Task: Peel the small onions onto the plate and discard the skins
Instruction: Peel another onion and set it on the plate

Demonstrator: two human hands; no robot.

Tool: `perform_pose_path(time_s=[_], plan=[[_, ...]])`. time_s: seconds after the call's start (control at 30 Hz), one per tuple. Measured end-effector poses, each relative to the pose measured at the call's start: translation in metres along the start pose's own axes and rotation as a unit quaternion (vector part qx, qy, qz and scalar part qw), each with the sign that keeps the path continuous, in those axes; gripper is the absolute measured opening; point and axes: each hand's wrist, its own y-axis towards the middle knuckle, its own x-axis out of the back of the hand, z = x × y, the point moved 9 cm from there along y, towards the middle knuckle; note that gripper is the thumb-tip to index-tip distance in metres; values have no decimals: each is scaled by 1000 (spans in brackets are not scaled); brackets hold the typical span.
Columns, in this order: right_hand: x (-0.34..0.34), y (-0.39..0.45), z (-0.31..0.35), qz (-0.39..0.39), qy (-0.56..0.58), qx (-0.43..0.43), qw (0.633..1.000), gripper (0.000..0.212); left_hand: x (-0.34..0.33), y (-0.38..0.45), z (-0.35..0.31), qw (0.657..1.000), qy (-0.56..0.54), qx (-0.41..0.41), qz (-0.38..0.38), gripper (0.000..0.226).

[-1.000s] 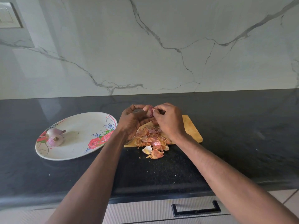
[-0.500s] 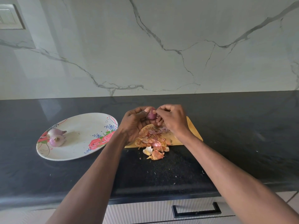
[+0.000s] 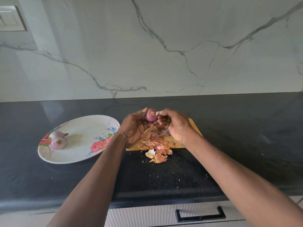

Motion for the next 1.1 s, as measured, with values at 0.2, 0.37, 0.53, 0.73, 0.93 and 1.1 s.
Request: perform_pose_path(time_s=[0.2,0.37,0.53,0.73,0.93,1.1], plan=[[-5,-3,-2,6,81,-31,996,19,0,2,0,1000,-27,6,10,29],[-9,-2,-8,10,92,-53,994,20,-5,-2,6,998,-29,51,19,33],[-4,-1,-5,12,104,-59,993,21,-3,-1,7,997,-34,64,21,44],[10,3,14,-16,-120,34,992,25,3,1,-1,999,-27,41,-4,43],[-9,-3,25,30,-374,183,909,27,5,0,0,999,2,43,-4,43],[-29,-18,34,53,-438,315,841,38,6,1,9,993,93,66,-15,47]])
